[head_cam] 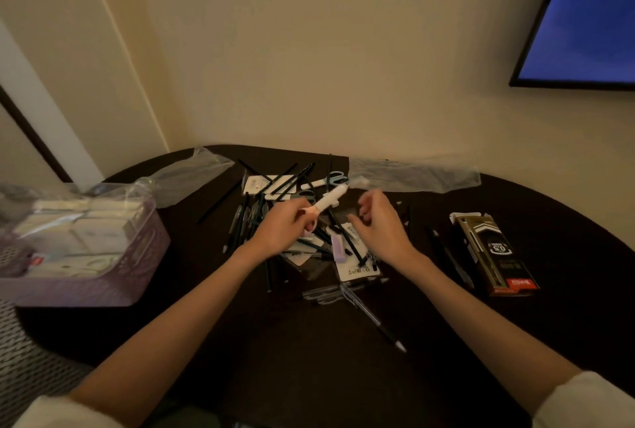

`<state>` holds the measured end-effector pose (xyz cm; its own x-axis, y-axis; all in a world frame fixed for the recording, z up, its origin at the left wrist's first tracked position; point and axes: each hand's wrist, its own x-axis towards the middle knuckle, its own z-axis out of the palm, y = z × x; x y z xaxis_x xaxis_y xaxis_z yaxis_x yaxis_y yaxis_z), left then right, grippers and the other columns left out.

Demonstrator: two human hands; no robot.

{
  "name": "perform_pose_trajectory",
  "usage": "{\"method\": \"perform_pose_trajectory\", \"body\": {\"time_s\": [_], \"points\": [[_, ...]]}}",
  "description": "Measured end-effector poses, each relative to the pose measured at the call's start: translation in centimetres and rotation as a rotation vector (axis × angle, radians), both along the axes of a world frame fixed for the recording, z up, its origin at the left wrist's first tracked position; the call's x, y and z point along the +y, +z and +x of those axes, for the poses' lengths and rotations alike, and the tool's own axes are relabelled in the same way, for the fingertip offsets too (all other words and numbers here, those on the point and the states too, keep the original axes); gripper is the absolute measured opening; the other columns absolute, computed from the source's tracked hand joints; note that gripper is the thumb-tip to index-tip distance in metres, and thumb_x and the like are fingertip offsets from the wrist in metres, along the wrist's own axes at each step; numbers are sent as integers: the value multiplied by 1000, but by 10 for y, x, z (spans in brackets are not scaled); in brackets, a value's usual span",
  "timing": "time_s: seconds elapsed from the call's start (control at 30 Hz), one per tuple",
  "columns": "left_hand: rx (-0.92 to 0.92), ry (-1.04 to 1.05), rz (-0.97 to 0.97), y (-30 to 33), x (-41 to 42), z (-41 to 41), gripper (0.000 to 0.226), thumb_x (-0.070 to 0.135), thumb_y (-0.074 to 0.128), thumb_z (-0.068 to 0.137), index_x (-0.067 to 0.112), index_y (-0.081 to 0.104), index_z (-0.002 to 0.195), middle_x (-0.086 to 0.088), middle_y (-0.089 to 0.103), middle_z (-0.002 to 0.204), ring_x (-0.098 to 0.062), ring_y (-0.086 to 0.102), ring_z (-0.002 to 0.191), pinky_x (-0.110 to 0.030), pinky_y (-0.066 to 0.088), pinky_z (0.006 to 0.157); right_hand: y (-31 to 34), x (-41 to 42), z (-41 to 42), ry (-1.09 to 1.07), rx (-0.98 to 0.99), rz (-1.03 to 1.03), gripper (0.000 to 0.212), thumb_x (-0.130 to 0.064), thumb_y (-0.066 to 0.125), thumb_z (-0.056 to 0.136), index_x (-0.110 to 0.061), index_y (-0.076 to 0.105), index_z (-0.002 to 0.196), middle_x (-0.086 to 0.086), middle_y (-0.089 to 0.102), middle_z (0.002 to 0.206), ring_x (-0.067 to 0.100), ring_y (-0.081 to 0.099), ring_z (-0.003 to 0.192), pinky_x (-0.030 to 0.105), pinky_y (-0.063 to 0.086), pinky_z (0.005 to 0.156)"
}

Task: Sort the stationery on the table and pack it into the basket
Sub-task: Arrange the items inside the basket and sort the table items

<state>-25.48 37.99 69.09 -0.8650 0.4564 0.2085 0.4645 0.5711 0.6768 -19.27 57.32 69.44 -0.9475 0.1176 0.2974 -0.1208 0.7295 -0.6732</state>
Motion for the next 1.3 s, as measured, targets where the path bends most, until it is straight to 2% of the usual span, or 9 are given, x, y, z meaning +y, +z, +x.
{"method": "perform_pose_trajectory", "body": {"time_s": [0.13,0.27,0.33,0.5,0.6,0.77,0.9,1.03,1.3], "points": [[-68,197,180,-7,-20,24,13,18,53,98,12,63,93,-1,67,77,-2,61,57,-15,49,55,-14,-18,29,48,-216,295,29,-38,66,86,-11,57,91,2,57,91,18,57,88,28,46,66],[-146,299,280,-12,-35,51,12,17,50,99,12,61,101,-3,67,82,-8,62,62,-14,47,52,-19,-34,40,8,-336,539,54,-55,67,79,-10,60,108,11,54,119,29,50,117,38,50,83],[-174,310,281,-15,-39,62,12,17,50,99,13,61,102,-1,66,83,-9,62,64,-13,47,51,-17,-40,42,-27,-398,605,53,-52,68,80,-9,59,111,14,51,125,33,46,122,40,49,86],[-206,310,270,-19,-45,78,17,18,51,99,10,63,108,0,66,85,-7,63,67,-15,46,53,-11,-55,47,-54,-369,619,36,-29,71,82,-11,57,110,10,62,105,29,60,101,34,50,70],[-202,291,250,-16,-46,82,18,18,51,99,9,63,109,0,66,85,-6,63,67,-14,47,53,-10,-59,47,-24,-339,631,40,-19,68,82,-10,49,117,11,63,99,31,60,99,34,47,66],[-216,314,270,-11,-47,83,19,18,51,98,7,62,110,0,66,84,-7,62,67,-12,46,51,-8,-57,48,-51,-362,548,23,-19,70,83,-16,48,89,9,63,97,30,59,103,36,53,75],[-222,322,281,-10,-46,84,20,17,51,98,7,62,111,-1,66,85,-8,62,67,-11,45,50,-8,-54,47,-68,-329,616,26,-34,69,84,-14,59,95,9,65,100,28,59,102,36,48,79],[-219,327,283,-11,-47,85,20,18,51,98,6,62,111,-1,67,85,-8,63,67,-12,45,50,-2,-53,46,-65,-331,664,21,-23,68,84,-20,48,87,6,64,101,27,60,101,36,46,80],[-238,325,277,-10,-45,85,20,18,52,98,7,62,111,-3,67,88,-9,63,67,-15,46,52,-8,-57,47,-126,-322,778,26,-17,69,83,-18,58,106,2,65,95,24,62,96,38,45,88]]}}
